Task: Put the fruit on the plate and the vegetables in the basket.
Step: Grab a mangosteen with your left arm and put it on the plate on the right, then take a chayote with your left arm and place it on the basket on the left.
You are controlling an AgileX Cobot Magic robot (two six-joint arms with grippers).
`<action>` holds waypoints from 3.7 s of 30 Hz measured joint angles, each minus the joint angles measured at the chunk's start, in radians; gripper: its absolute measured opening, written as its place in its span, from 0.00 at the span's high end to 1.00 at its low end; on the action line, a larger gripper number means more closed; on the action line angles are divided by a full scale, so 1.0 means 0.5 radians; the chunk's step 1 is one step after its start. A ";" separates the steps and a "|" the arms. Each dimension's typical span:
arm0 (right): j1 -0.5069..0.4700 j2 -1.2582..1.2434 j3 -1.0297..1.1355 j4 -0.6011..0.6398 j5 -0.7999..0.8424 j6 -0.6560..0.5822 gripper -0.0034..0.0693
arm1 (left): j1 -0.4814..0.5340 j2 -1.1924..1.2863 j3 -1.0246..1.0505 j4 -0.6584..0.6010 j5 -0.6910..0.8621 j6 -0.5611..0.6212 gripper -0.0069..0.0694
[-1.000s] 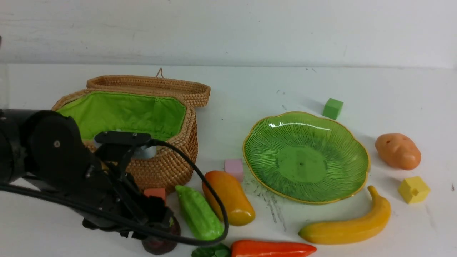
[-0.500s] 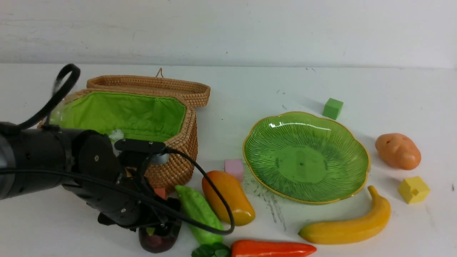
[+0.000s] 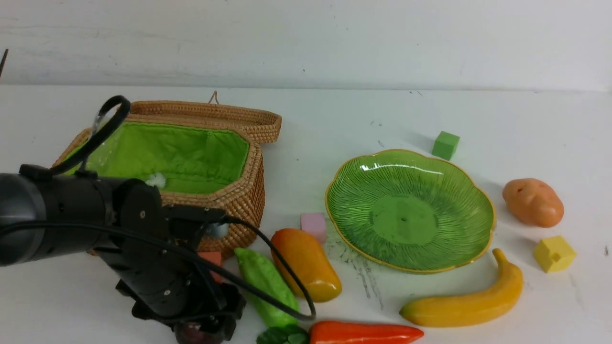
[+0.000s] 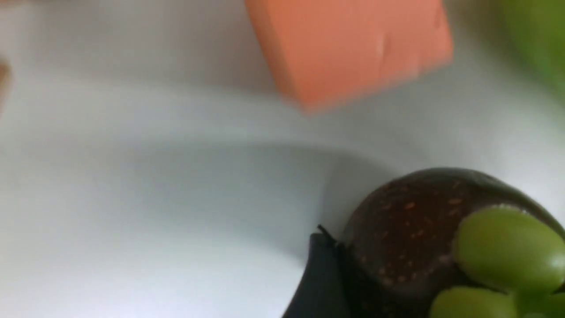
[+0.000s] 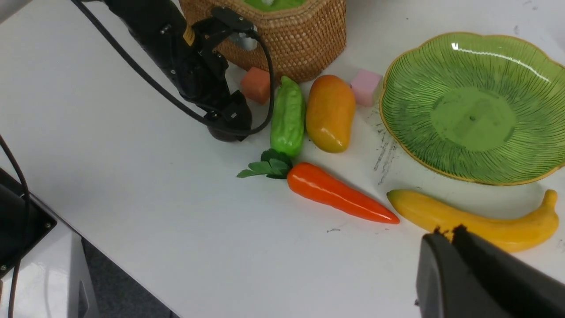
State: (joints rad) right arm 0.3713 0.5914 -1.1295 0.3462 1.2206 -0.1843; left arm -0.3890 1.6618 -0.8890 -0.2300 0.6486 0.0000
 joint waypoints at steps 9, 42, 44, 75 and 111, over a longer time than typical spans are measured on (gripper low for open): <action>0.000 0.000 0.000 0.002 -0.013 0.002 0.89 | -0.031 -0.359 -0.126 -0.178 0.497 -0.019 0.17; 0.000 0.000 0.000 -0.451 -0.106 0.471 0.86 | -0.589 1.199 -1.997 -0.679 -0.119 0.788 0.12; 0.000 0.000 0.000 -0.451 -0.106 0.471 0.86 | -0.589 1.192 -1.997 -0.667 -0.114 0.786 0.07; 0.000 0.000 0.000 -0.393 -0.044 0.369 0.83 | -0.593 -0.272 -1.221 0.259 1.166 -0.625 0.93; 0.000 0.000 0.000 -0.351 -0.023 0.321 0.81 | -0.507 0.110 -0.351 0.561 -0.126 -1.365 0.19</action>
State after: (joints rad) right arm 0.3713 0.5914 -1.1295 0.1704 1.2093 -0.0240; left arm -0.6424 1.7169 -1.0643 0.0505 0.5855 -0.6827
